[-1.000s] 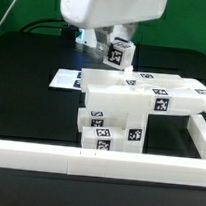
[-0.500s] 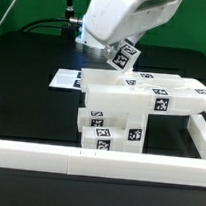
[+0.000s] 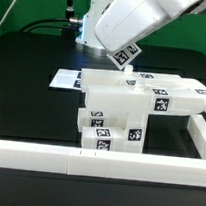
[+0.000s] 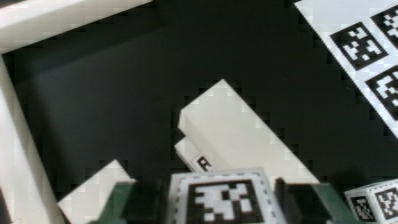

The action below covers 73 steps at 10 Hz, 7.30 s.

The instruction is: Assemble chair

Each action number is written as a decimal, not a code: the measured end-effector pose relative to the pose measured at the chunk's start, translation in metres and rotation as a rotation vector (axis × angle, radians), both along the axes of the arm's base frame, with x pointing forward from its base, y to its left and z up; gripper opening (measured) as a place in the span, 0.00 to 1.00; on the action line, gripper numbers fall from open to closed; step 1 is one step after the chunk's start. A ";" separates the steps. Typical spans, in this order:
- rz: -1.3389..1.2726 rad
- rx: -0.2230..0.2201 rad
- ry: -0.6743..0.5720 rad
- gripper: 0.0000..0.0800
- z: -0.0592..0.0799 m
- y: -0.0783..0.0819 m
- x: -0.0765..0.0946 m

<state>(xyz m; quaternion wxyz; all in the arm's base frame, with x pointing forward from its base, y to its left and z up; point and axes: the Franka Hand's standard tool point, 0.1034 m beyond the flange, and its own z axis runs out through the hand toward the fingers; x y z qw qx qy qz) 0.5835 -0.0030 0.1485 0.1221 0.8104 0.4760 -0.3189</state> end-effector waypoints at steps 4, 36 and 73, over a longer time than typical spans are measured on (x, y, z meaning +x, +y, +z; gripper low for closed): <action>0.116 0.002 -0.043 0.36 0.024 -0.018 0.015; 0.757 -0.257 0.299 0.36 -0.005 0.021 0.046; 0.461 0.064 0.193 0.81 0.029 -0.013 0.070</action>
Offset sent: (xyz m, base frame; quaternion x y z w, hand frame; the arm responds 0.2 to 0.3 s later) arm 0.0217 -0.0310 0.0451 -0.0710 -0.0044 -0.1073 0.9917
